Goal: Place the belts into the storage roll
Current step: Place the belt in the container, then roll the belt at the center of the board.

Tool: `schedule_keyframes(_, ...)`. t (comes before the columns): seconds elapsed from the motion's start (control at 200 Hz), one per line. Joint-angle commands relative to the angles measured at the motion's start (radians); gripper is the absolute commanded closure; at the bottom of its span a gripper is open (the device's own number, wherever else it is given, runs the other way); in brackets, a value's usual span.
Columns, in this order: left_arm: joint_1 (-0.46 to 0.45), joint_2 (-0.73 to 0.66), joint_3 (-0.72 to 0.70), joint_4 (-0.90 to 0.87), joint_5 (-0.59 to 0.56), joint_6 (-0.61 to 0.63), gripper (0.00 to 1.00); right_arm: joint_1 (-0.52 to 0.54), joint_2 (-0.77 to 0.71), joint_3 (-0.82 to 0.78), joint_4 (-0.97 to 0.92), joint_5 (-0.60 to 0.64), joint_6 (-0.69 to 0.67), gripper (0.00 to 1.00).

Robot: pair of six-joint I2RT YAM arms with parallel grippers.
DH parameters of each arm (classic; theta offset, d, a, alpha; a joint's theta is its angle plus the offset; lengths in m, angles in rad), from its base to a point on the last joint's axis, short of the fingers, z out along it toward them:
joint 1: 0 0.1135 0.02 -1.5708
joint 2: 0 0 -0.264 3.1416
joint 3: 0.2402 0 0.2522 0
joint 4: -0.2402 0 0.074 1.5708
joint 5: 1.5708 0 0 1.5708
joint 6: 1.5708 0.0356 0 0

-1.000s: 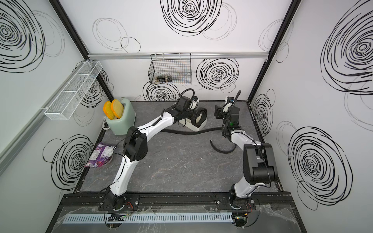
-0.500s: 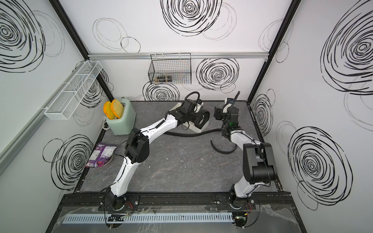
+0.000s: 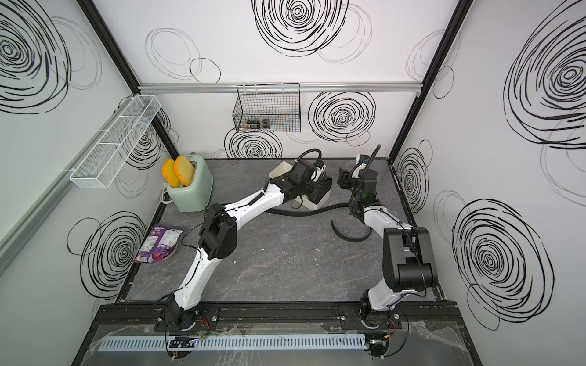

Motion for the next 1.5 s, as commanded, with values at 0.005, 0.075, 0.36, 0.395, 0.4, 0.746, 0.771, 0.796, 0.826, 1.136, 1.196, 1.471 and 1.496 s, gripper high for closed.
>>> schedule_keyframes(0.005,-0.022,0.036,0.006,-0.011,0.012,-0.004,0.61,-0.005,-0.038,-0.006,0.032,0.014,0.015,0.30)
schedule_keyframes(0.075,-0.020,0.031,0.009,-0.008,-0.002,-0.007,0.49,-0.008,-0.043,-0.005,0.030,0.014,0.015,0.30)
schedule_keyframes(0.36,0.002,-0.028,-0.003,0.012,0.027,-0.026,0.16,-0.011,-0.057,0.026,0.025,0.016,0.030,0.25)
schedule_keyframes(0.395,0.005,-0.035,-0.007,0.017,0.036,-0.029,0.13,-0.012,-0.062,0.031,0.020,0.020,0.030,0.25)
schedule_keyframes(0.4,0.005,-0.036,-0.008,0.018,0.039,-0.029,0.12,-0.012,-0.062,0.031,0.019,0.021,0.030,0.24)
schedule_keyframes(0.746,0.079,-0.288,-0.137,0.083,0.131,-0.114,0.03,-0.037,-0.170,0.128,-0.198,0.150,0.089,0.02)
schedule_keyframes(0.771,0.091,-0.324,-0.174,0.091,0.140,-0.123,0.03,-0.044,-0.181,0.125,-0.212,0.162,0.131,0.02)
schedule_keyframes(0.796,0.105,-0.365,-0.216,0.104,0.150,-0.133,0.03,-0.051,-0.196,0.118,-0.217,0.167,0.172,0.02)
schedule_keyframes(0.826,0.123,-0.416,-0.271,0.119,0.161,-0.145,0.03,-0.060,-0.216,0.104,-0.231,0.152,0.209,0.02)
schedule_keyframes(1.136,0.354,-0.809,-0.754,0.042,0.304,-0.152,0.03,-0.036,-0.287,0.102,-0.664,0.192,0.142,0.02)
schedule_keyframes(1.196,0.392,-0.845,-0.825,0.025,0.327,-0.144,0.03,-0.017,-0.320,0.082,-0.736,0.254,0.089,0.02)
schedule_keyframes(1.471,0.418,-0.885,-0.993,0.031,0.282,-0.140,0.03,-0.009,-0.320,-0.024,-0.961,0.343,-0.016,0.02)
schedule_keyframes(1.496,0.422,-0.879,-0.998,0.034,0.282,-0.143,0.03,-0.010,-0.304,-0.025,-0.978,0.340,-0.023,0.02)
